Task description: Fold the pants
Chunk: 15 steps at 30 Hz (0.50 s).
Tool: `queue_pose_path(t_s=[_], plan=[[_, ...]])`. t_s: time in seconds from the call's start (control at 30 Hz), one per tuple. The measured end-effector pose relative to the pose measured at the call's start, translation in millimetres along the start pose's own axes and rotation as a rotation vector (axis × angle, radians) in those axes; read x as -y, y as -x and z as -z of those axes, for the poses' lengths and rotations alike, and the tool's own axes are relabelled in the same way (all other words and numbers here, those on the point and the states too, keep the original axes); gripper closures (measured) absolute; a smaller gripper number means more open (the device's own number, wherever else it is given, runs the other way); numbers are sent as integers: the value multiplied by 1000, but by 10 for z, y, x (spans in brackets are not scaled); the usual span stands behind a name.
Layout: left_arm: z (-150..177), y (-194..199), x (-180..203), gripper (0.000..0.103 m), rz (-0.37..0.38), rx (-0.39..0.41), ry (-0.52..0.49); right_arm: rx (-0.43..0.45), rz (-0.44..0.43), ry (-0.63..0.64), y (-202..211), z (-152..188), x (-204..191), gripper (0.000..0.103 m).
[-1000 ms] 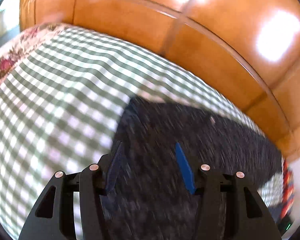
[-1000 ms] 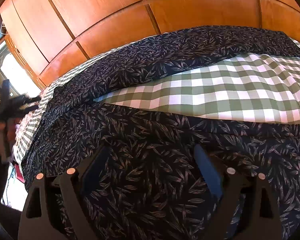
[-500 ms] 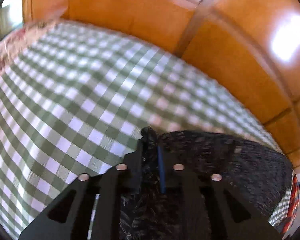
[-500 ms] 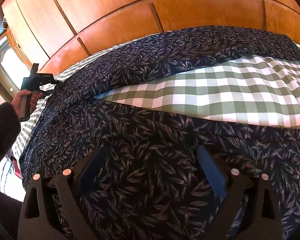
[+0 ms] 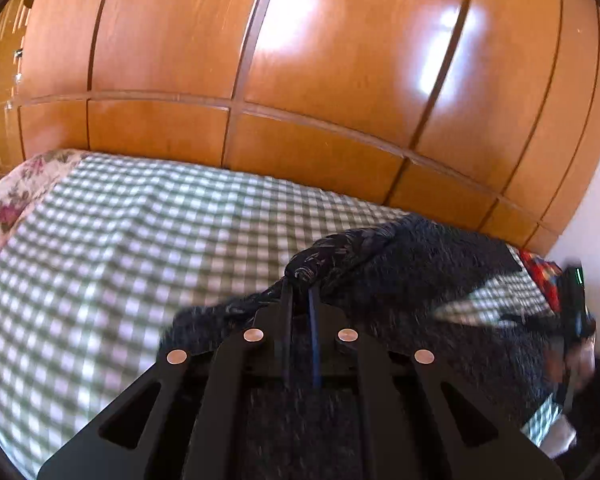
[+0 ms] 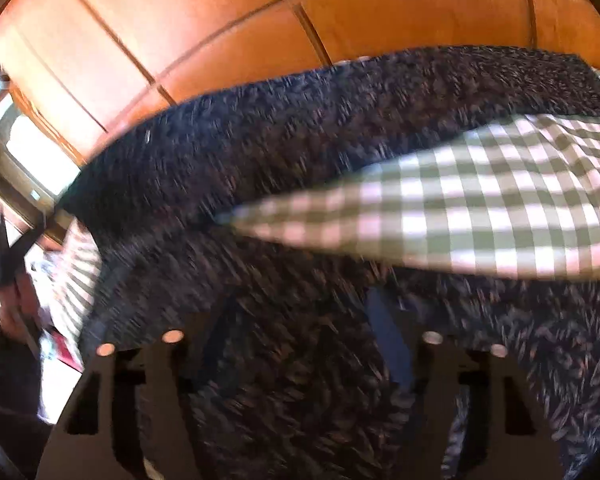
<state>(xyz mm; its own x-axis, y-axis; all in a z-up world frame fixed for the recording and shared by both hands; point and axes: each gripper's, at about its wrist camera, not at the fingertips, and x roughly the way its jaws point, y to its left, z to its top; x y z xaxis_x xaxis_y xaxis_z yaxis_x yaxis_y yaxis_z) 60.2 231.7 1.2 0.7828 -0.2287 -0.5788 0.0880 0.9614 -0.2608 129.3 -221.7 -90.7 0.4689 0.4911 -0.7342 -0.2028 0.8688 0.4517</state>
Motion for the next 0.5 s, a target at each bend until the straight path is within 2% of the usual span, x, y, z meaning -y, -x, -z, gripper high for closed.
queue_pose_path(t_s=[0.13, 0.27, 0.33, 0.5], plan=[[221, 153, 76, 98, 16, -14, 4, 23, -120, -96, -53, -445, 38, 43], [342, 210, 127, 98, 25, -29, 0, 21, -190, -195, -287, -940, 91, 43], [352, 181, 91, 98, 28, -35, 10, 12, -191, -262, -453, -1179, 176, 43], [337, 150, -9, 98, 21, -48, 35, -14, -76, -388, -819, -1506, 414, 43]])
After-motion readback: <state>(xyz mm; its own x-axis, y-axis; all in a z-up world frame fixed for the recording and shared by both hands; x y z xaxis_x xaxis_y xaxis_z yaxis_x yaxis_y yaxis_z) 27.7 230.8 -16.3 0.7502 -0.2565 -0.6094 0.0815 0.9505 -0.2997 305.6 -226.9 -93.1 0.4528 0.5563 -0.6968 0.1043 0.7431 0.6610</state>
